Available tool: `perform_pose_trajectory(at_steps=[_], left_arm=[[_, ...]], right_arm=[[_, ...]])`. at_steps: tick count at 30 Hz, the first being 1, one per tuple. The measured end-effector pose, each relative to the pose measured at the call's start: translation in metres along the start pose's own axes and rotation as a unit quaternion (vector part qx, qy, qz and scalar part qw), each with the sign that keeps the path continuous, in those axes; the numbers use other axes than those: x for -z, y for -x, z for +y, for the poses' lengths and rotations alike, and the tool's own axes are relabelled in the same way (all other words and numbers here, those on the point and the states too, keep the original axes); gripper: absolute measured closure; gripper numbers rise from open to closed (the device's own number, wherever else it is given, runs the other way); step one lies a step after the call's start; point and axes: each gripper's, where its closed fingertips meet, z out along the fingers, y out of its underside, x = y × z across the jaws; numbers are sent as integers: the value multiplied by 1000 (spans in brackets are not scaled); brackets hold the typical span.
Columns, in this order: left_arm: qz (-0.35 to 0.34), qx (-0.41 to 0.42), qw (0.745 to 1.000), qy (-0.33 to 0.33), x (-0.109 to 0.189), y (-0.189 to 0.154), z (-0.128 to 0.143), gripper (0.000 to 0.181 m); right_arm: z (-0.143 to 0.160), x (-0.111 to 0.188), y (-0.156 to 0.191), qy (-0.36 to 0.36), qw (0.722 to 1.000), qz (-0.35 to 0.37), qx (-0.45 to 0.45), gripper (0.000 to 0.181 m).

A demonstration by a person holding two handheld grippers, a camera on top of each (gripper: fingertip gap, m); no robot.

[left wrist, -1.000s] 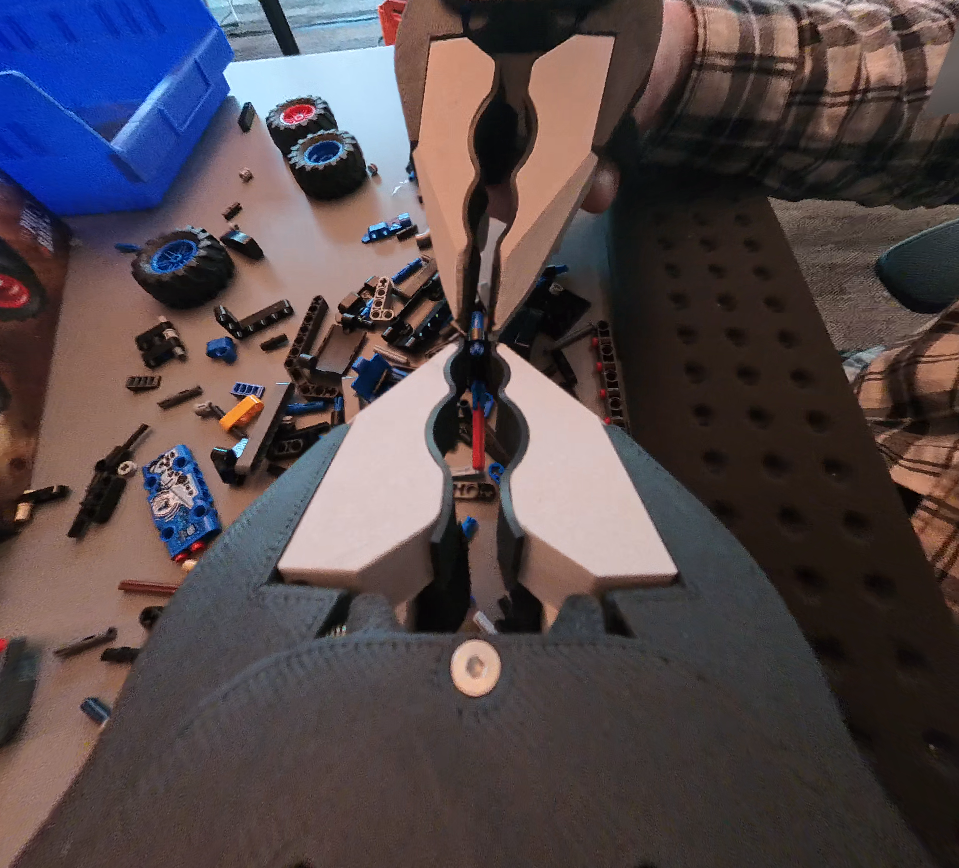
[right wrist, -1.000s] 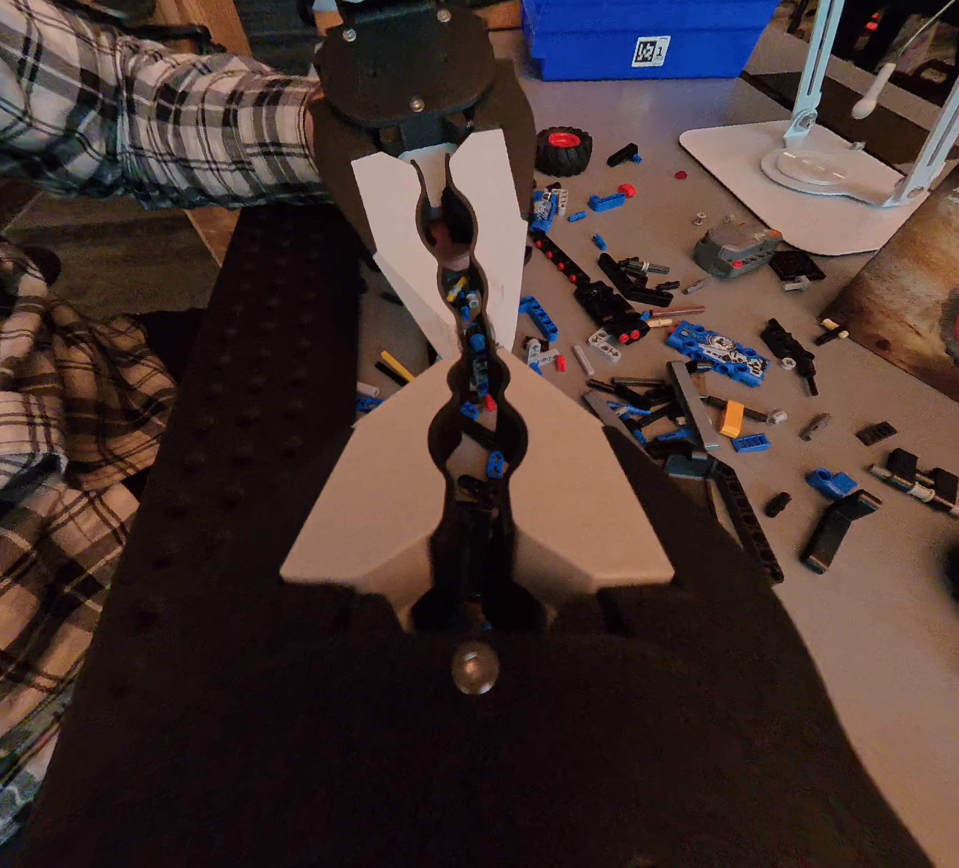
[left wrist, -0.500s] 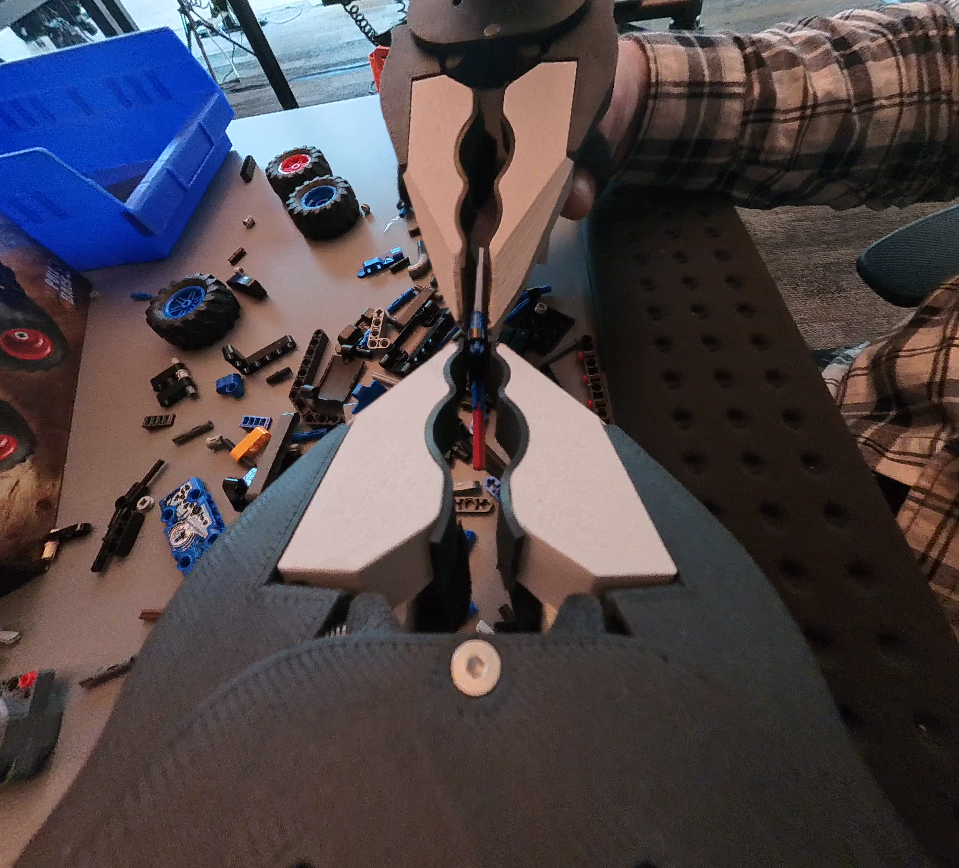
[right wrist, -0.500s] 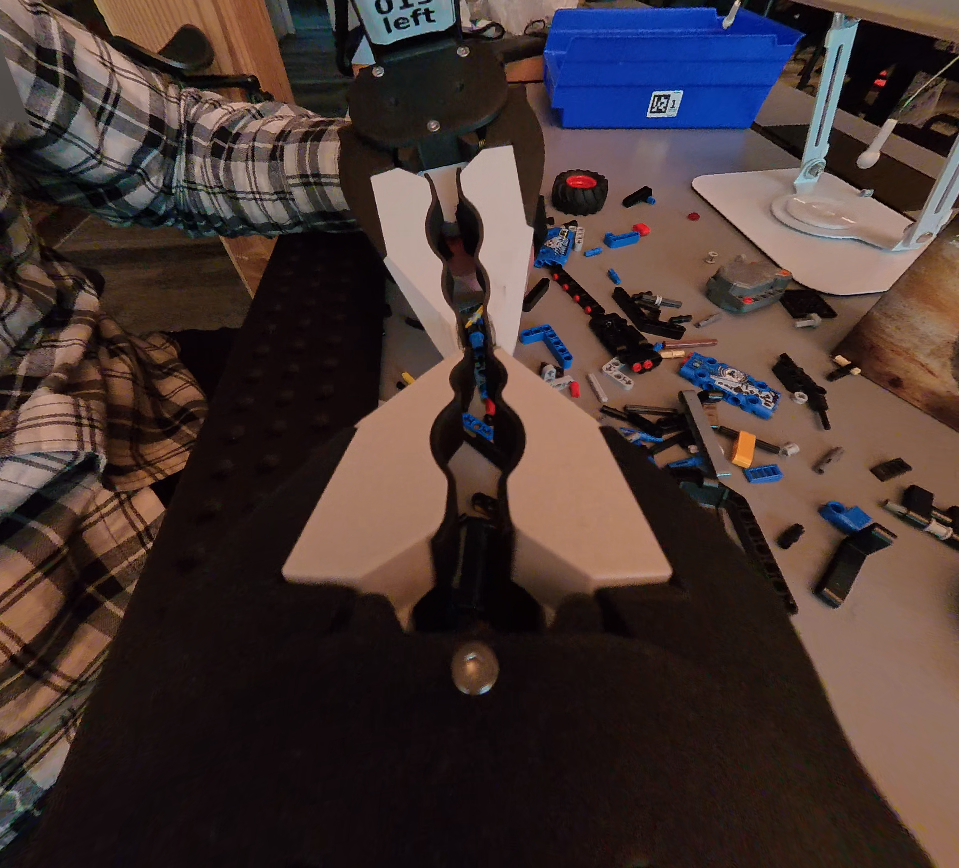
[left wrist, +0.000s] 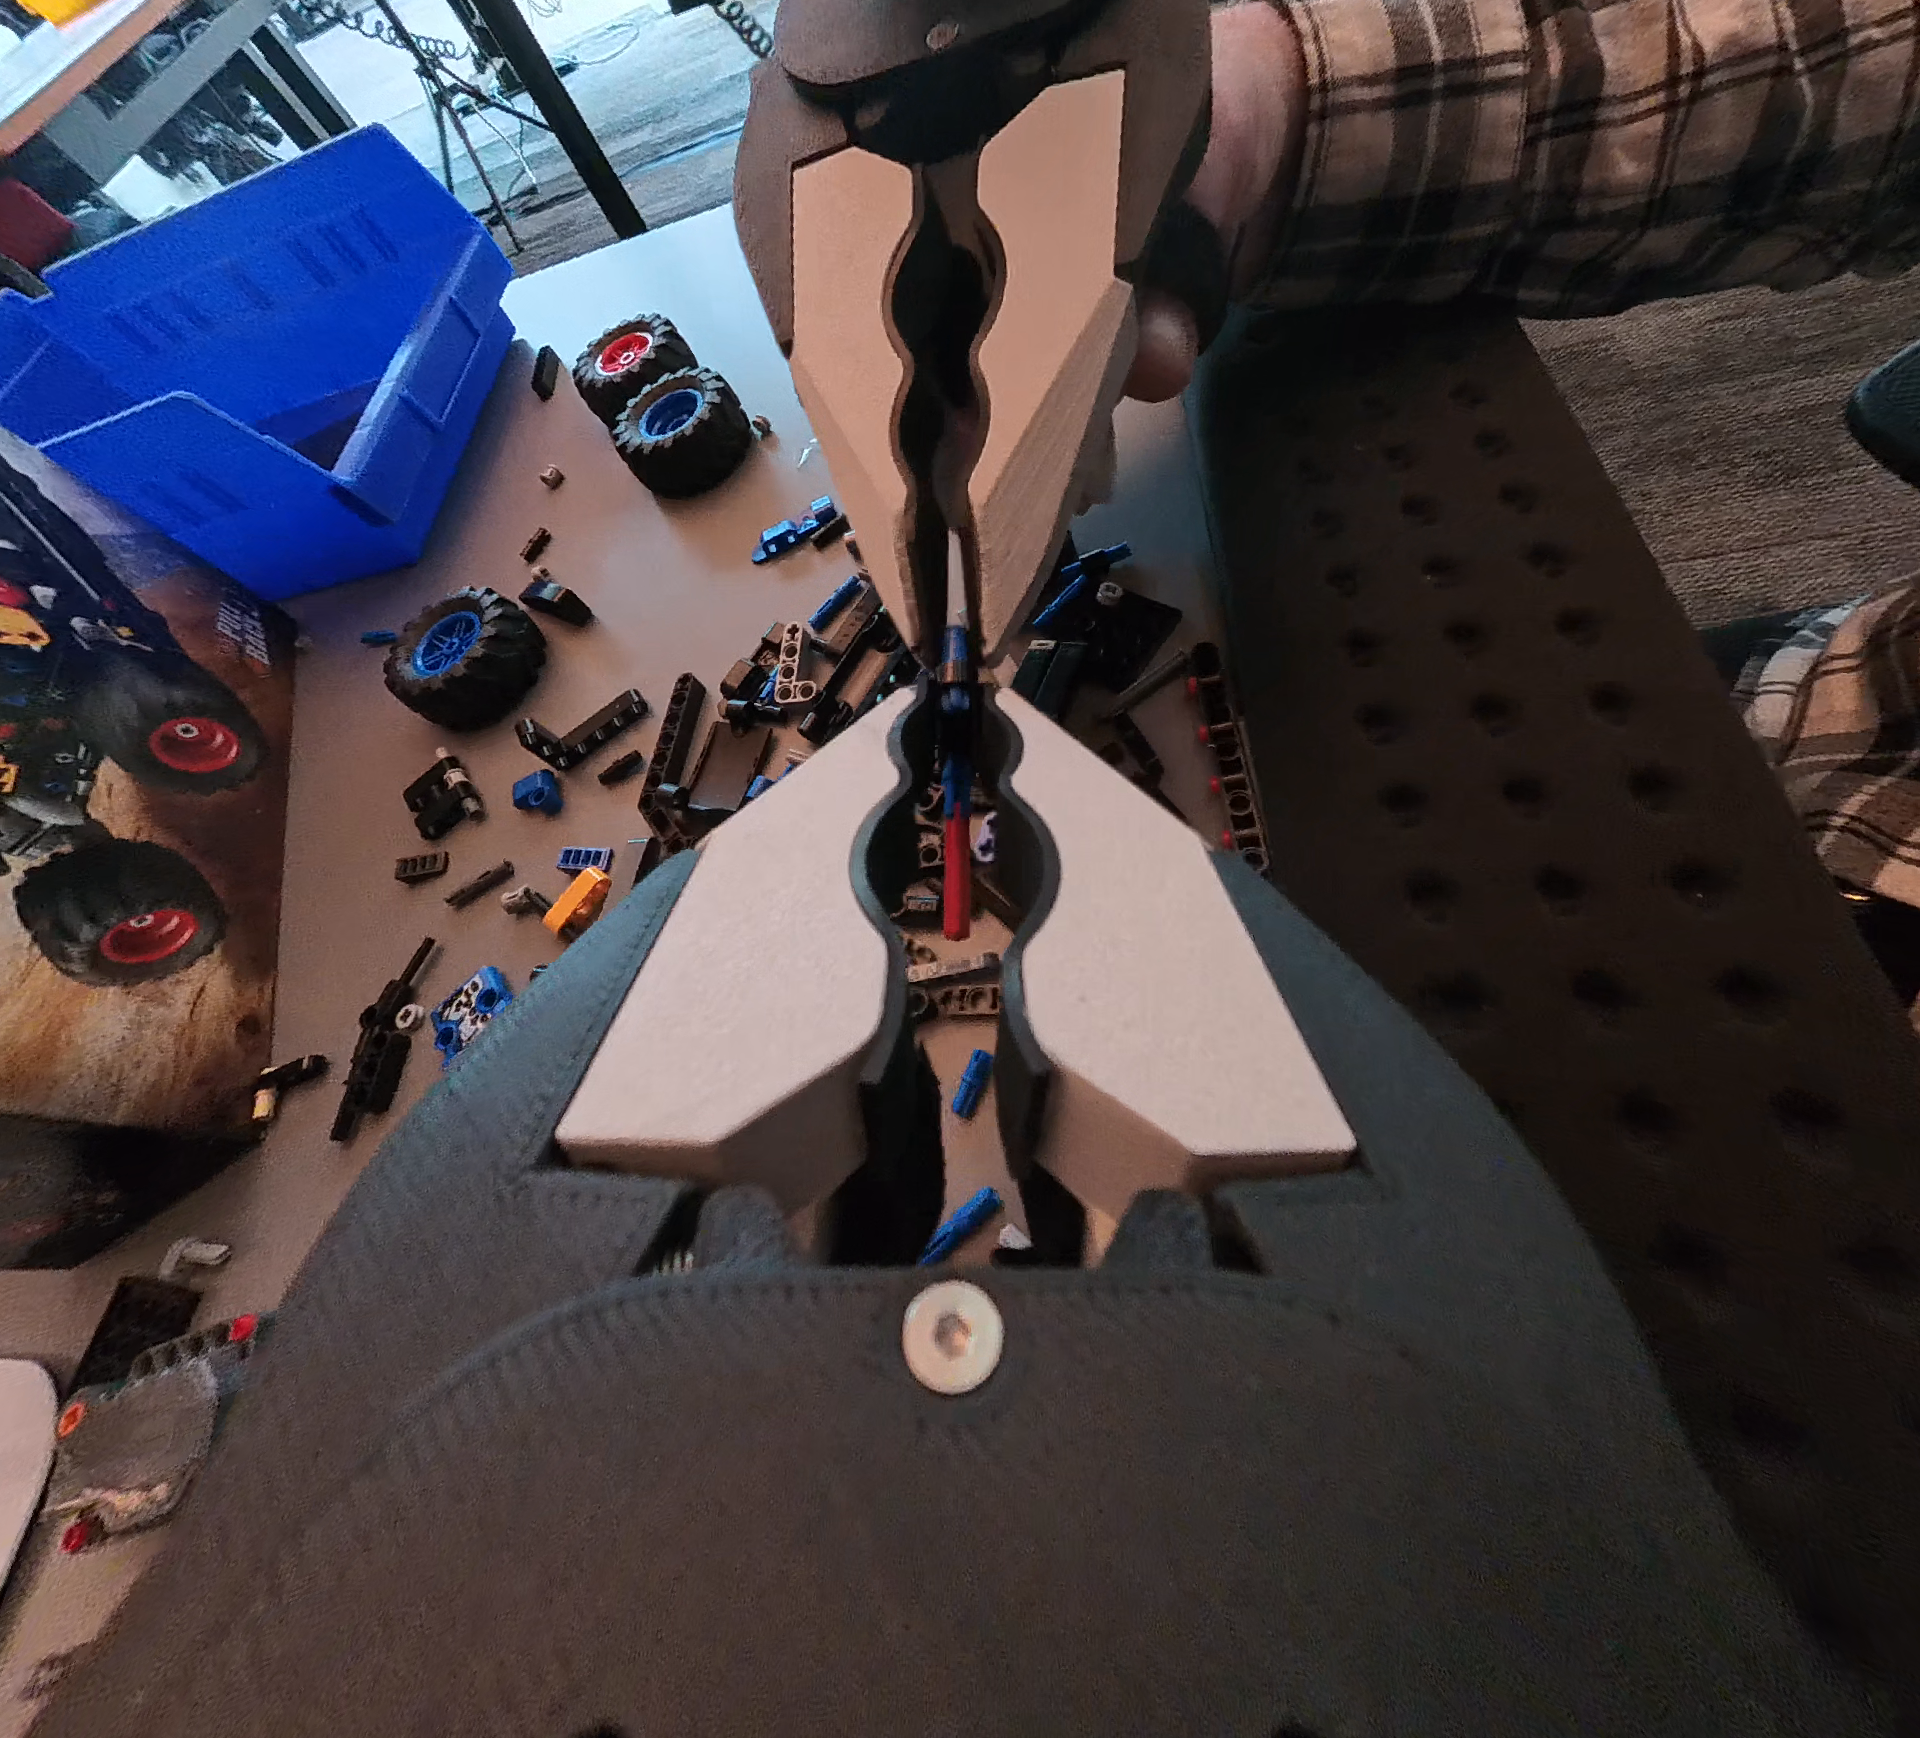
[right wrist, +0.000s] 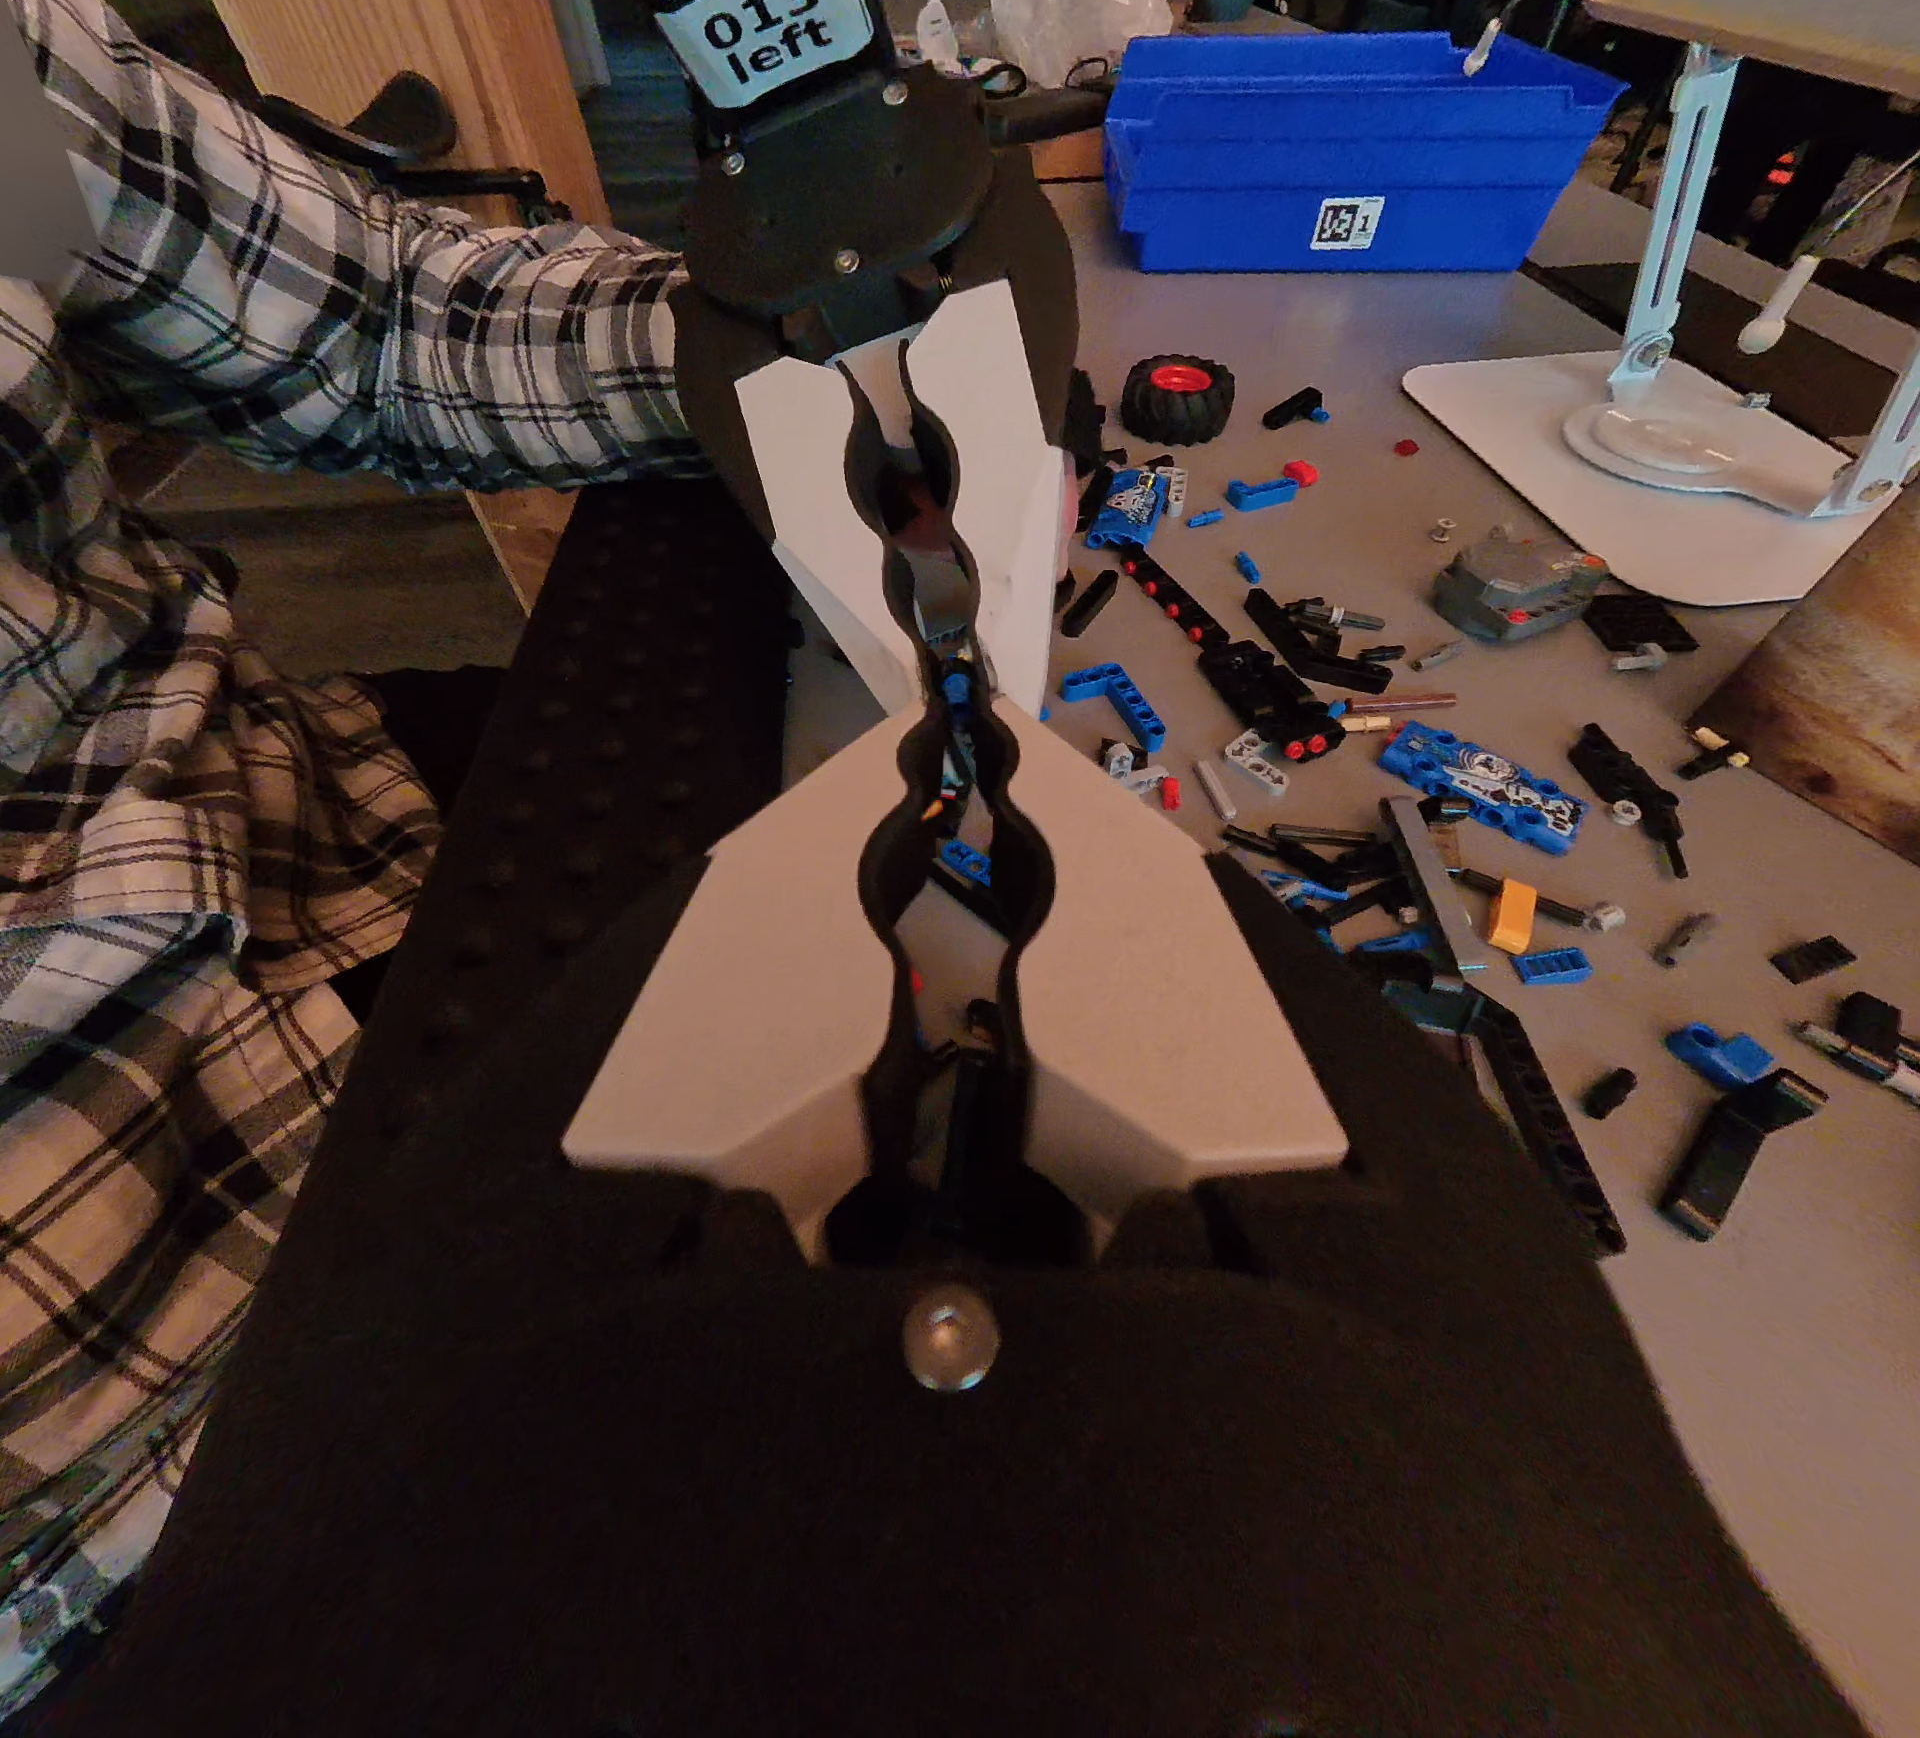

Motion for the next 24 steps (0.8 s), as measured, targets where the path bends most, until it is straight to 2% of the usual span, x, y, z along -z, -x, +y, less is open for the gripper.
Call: perform_pose_trajectory(at_steps=[4, 7, 8, 9, 16, 24], left_arm=[[-10, -29, 999, 26, -5, -3, 6, 177], [-5, -15, 1000, 15, -4, -2, 4, 177], [-8, -17, 1000, 11, -3, -1, 2, 176], [-8, -16, 1000, 6, -1, -1, 0, 177], [-7, -16, 1000, 8, -1, -2, -1, 176], [-11, 10, 1000, 3, -1, 1, -2, 176]], right_arm=[[0, -2, 3, 2, 1000, -8, 0, 181], [0, -1, 2, -1, 1000, -6, 1, 181], [0, 0, 0, -1, 1000, 0, 0, 172], [0, 1, -1, -1, 1000, 4, 0, 170], [0, -1, 2, 3, 1000, 2, 11, 178], [-1, 0, -1, 18, 997, 43, 68, 180]])
